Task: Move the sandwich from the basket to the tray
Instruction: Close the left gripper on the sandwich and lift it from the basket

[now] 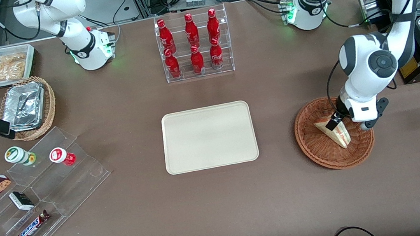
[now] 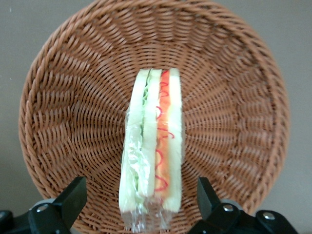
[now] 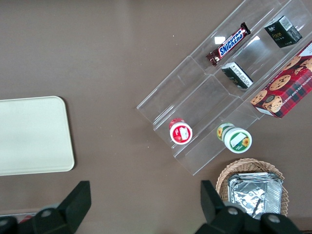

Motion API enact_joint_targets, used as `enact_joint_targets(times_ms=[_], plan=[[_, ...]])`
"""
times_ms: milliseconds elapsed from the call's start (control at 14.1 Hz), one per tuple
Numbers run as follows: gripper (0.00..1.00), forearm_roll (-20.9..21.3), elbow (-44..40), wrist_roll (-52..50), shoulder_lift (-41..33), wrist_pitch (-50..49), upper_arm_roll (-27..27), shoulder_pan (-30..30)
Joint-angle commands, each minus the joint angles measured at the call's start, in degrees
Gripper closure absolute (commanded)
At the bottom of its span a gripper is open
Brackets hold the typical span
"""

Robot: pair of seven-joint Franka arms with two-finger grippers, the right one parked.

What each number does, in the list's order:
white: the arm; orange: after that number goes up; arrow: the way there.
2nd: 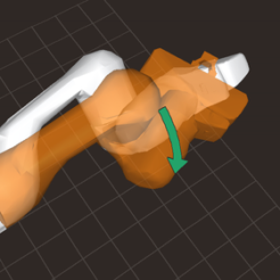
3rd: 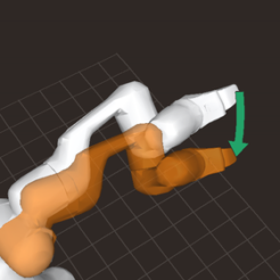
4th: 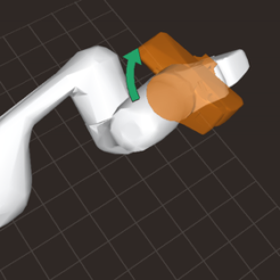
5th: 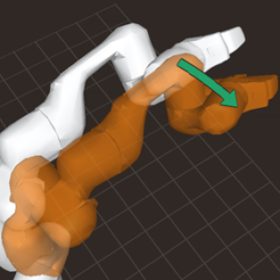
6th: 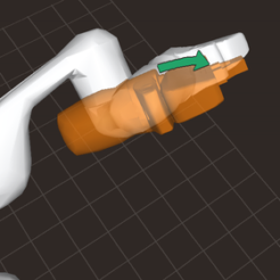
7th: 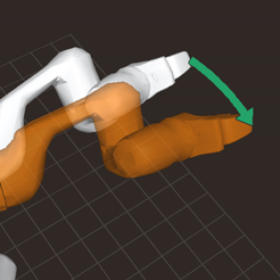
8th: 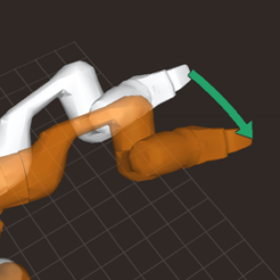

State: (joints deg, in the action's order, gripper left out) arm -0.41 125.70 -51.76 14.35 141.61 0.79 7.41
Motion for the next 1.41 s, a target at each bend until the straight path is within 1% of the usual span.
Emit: enact_joint_targets(times_ms=[0,71,141,212,283,354,495,566,778,919,990,1202,1273,1343], plan=[[0.00,-0.7,-1.0,-4.0,2.9,2.2,-0.4,0.6],[0.02,-0.7,-1.1,-4.2,3.5,3.0,-0.4,0.6],[0.22,-0.7,-1.4,-4.5,3.8,2.9,-0.4,0.6],[0.59,-0.7,-1.8,-4.8,3.9,2.6,-0.4,0.6],[0.85,-0.6,-1.7,-4.3,3.8,2.3,-0.4,0.6],[0.90,-0.6,-1.8,-4.0,3.6,1.7,-0.4,0.6],[0.92,-0.4,-2.3,-3.7,2.4,-0.5,-0.4,0.6],[0.92,-0.2,-3.3,-3.7,1.7,-3.4,-0.4,0.8],[0.93,0.1,-11.3,-2.8,1.2,-15.4,-0.4,2.7],[0.91,0.1,-17.3,4.3,1.7,-24.9,-0.4,4.5],[0.89,0.1,-19.1,7.3,2.1,-27.2,-0.4,6.4],[0.88,0.0,-23.3,11.1,4.5,-27.6,-0.4,11.2],[0.87,-0.1,-25.4,11.9,6.3,-28.1,-0.4,12.8],[0.83,-0.1,-28.9,11.9,9.0,-28.8,-0.3,15.8]])
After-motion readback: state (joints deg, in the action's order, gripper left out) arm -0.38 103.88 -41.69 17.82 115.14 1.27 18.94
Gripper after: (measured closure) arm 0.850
